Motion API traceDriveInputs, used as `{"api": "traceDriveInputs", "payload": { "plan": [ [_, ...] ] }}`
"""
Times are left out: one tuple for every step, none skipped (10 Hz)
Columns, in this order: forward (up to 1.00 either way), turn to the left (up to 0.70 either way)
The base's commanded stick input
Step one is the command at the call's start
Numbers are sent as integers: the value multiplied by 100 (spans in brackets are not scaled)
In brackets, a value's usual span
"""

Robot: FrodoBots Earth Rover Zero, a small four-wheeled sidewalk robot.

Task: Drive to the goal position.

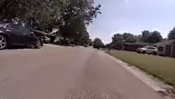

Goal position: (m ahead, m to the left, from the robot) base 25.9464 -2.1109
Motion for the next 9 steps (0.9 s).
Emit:
{"api": "traceDriveInputs", "payload": {
  "plan": [
    [50, 0],
    [50, 0],
    [50, 0],
    [50, 0],
    [50, 0],
    [50, 0],
    [50, 0],
    [50, 0],
    [50, 0]
  ]
}}
